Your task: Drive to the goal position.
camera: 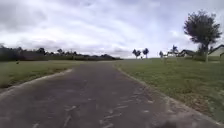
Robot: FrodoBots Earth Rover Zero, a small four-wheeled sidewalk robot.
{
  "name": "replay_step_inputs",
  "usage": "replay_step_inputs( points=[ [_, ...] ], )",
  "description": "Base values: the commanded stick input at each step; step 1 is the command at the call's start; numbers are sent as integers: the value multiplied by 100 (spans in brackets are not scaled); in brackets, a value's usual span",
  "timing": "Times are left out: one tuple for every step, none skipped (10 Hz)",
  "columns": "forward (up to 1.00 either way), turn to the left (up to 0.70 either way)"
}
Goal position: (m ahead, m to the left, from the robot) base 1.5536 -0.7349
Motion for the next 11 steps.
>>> replay_step_inputs(
  points=[
    [9,1],
    [9,1],
    [9,1],
    [9,1],
    [9,1],
    [9,1],
    [9,1],
    [9,1],
    [9,1],
    [9,1],
    [9,1]
  ],
)
